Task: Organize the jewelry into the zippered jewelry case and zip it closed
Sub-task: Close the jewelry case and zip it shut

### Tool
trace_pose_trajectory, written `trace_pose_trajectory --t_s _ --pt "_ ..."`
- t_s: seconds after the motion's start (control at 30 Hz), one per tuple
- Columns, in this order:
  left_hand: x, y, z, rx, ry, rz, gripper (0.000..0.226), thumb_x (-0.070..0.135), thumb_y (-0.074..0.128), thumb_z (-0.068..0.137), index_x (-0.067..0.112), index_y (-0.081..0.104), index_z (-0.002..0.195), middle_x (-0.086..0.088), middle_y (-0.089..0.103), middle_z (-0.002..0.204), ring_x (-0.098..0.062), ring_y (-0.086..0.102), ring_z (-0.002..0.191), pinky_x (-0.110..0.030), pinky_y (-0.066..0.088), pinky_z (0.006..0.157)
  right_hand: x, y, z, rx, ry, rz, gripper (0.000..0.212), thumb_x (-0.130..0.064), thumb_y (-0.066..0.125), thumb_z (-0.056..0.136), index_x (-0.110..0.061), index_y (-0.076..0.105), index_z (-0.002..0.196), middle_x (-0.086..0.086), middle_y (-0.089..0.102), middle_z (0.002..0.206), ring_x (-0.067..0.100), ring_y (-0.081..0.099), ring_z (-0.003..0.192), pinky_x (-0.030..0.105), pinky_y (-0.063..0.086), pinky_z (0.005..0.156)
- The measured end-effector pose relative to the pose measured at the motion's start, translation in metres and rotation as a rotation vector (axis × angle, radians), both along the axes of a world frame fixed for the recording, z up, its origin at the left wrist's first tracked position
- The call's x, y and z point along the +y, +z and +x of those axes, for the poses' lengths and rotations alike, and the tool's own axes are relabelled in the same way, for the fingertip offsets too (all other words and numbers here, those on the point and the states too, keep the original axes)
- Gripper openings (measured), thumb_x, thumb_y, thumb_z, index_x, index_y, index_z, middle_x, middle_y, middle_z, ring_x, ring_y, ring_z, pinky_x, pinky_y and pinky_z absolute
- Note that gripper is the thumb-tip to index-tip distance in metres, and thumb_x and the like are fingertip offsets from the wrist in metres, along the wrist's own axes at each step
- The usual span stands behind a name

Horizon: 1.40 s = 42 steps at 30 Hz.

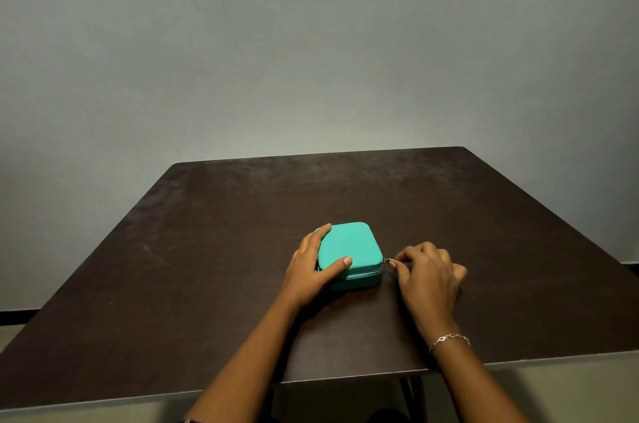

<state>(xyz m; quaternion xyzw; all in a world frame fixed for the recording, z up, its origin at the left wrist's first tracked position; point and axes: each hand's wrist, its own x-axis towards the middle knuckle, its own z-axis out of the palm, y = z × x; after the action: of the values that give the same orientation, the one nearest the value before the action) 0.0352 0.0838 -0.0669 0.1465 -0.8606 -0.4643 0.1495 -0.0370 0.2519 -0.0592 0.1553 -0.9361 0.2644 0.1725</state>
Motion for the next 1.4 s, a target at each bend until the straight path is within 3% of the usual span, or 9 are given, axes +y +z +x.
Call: trace_pose_trajectory --t_s 0.47,0.67,0.8,0.93,1.1,1.23,1.3,1.4 --pt "0.000 -0.002 -0.001 0.010 -0.006 -0.035 0.087 0.074 0.046 0.059 0.042 0.026 0.137 0.013 0.031 0.143 -0.012 0.036 0.127 -0.042 0.037 0.105 -0.030 0.010 -0.047 -0.007 0.061 0.070 0.011 -0.029 0.057 0.088 -0.022 0.066 0.089 -0.002 0.059 0.098 0.017 0.052 0.098 0.031 0.022 0.078" --pt "0.000 0.001 0.000 -0.019 0.030 0.013 0.104 0.075 0.050 0.056 0.036 0.009 0.144 0.008 0.031 0.146 -0.015 0.034 0.130 -0.042 0.034 0.108 -0.042 0.012 -0.061 -0.066 0.146 0.010 0.010 -0.024 0.059 0.087 -0.019 0.068 0.085 -0.001 0.059 0.096 0.018 0.054 0.096 0.032 0.026 0.081" --pt "0.000 0.003 0.001 -0.051 0.030 0.019 0.110 0.076 0.048 0.054 0.033 0.004 0.145 0.005 0.030 0.146 -0.016 0.033 0.131 -0.041 0.033 0.108 -0.047 0.014 -0.068 -0.153 0.255 -0.044 0.009 -0.017 0.061 0.085 -0.014 0.066 0.080 0.002 0.057 0.093 0.020 0.057 0.087 0.032 0.041 0.079" --pt "0.001 0.005 0.001 -0.068 0.028 0.026 0.111 0.077 0.048 0.053 0.033 0.003 0.145 0.005 0.029 0.147 -0.017 0.032 0.132 -0.042 0.032 0.109 -0.051 0.018 -0.071 -0.153 0.333 0.007 0.010 -0.013 0.059 0.086 -0.011 0.067 0.082 0.004 0.059 0.094 0.021 0.057 0.086 0.027 0.039 0.068" --pt "0.001 0.005 0.001 -0.076 0.024 0.022 0.113 0.077 0.046 0.054 0.031 0.003 0.146 0.006 0.023 0.151 -0.016 0.027 0.136 -0.041 0.030 0.111 -0.057 0.022 -0.076 -0.182 0.416 0.059 0.010 -0.011 0.059 0.086 -0.010 0.068 0.088 0.005 0.061 0.098 0.021 0.058 0.088 0.030 0.048 0.074" --pt "0.001 0.004 0.002 -0.045 0.047 0.052 0.113 0.077 0.049 0.054 0.032 0.004 0.147 0.008 0.022 0.152 -0.014 0.026 0.137 -0.040 0.029 0.111 -0.052 0.018 -0.070 -0.337 0.373 -0.210 0.014 -0.009 0.058 0.086 -0.012 0.069 0.093 0.003 0.069 0.096 0.018 0.062 0.089 0.030 0.050 0.079" --pt "0.002 0.004 0.003 -0.012 0.055 0.070 0.113 0.077 0.049 0.055 0.028 0.007 0.148 0.009 0.019 0.153 -0.012 0.023 0.138 -0.033 0.024 0.113 -0.049 0.013 -0.060 -0.420 0.334 -0.381 0.018 -0.013 0.052 0.091 -0.010 0.066 0.101 0.005 0.068 0.099 0.018 0.061 0.090 0.030 0.048 0.080" --pt "0.006 0.004 0.002 0.054 0.124 0.063 0.089 0.062 0.050 0.078 0.018 0.015 0.147 0.003 0.021 0.153 -0.012 0.023 0.139 -0.018 0.018 0.105 -0.048 0.002 -0.039 -0.579 0.324 -0.673 0.023 -0.025 0.048 0.094 -0.012 0.066 0.096 0.005 0.069 0.099 0.024 0.062 0.097 0.041 0.049 0.086"
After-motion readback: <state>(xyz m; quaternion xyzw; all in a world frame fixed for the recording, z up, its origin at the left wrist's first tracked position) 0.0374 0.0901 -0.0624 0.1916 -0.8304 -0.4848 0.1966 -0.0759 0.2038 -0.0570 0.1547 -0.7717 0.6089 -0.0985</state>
